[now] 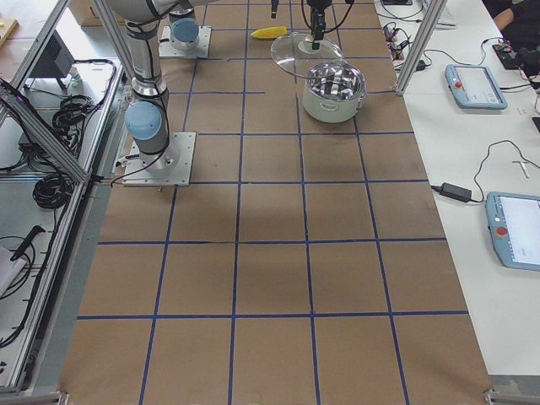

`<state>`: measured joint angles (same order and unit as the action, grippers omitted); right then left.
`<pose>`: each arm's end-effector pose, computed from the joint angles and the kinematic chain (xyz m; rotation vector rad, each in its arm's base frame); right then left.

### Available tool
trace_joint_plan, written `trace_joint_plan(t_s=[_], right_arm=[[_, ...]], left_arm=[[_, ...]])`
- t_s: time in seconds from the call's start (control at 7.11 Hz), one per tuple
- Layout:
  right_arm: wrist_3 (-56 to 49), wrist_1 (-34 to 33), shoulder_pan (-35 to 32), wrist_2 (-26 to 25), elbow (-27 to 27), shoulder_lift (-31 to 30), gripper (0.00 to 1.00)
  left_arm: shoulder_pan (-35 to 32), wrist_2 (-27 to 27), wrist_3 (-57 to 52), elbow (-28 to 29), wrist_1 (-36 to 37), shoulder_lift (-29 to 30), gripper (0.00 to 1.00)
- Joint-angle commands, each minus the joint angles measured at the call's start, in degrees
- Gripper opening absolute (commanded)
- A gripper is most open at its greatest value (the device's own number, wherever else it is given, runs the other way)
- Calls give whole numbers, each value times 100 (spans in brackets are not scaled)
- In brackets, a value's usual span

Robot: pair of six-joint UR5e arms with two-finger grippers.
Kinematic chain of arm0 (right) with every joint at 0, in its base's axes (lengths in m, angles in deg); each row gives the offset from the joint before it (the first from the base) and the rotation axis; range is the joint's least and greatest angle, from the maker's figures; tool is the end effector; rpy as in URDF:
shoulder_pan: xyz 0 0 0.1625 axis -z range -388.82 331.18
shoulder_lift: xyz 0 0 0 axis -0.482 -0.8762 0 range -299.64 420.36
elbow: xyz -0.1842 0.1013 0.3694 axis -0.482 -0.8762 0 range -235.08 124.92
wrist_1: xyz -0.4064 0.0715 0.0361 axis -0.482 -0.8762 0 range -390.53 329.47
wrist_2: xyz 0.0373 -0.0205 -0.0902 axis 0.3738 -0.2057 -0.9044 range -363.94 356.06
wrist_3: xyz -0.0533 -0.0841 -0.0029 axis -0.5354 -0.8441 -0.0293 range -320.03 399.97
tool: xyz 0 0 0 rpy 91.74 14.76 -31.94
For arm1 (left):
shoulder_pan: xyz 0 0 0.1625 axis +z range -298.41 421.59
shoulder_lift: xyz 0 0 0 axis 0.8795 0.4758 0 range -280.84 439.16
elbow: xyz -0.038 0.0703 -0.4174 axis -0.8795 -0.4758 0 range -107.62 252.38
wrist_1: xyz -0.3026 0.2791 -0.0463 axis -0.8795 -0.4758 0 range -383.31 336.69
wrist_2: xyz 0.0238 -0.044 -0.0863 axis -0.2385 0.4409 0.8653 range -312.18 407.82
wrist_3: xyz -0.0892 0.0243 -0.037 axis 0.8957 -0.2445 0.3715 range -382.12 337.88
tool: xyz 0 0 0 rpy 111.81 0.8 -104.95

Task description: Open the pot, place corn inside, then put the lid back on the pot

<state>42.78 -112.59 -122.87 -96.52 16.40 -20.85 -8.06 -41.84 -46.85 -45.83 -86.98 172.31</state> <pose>0.1676 -0.5438 0.5525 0.0327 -3.0979 0.0524 0.0305 -0.4675 0.2748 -0.1181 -3.0978 -0.1223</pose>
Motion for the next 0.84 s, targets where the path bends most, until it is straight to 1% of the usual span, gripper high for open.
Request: trace_joint_plan(t_s=[0.0,0.14,0.28,0.42,0.56,0.7], right_arm=[[26,-187,45,-6,925,-771,13],[27,-187,167,-6,1190,-948,13],[44,-388,151,3,1497,-1150,13],[44,-685,168,3,1857,-1326,13],[27,-758,177,-6,2052,-1502,13],[35,-767,177,-6,2132,-1538,13]], left_arm=[[205,10,-93,-123,467,272,100],[319,28,-110,-157,652,578,100],[312,37,-119,-158,1019,920,100],[233,28,-76,-167,1066,1011,100],[215,37,-75,-175,1084,1046,100],[197,280,-58,-184,1084,1099,99]])
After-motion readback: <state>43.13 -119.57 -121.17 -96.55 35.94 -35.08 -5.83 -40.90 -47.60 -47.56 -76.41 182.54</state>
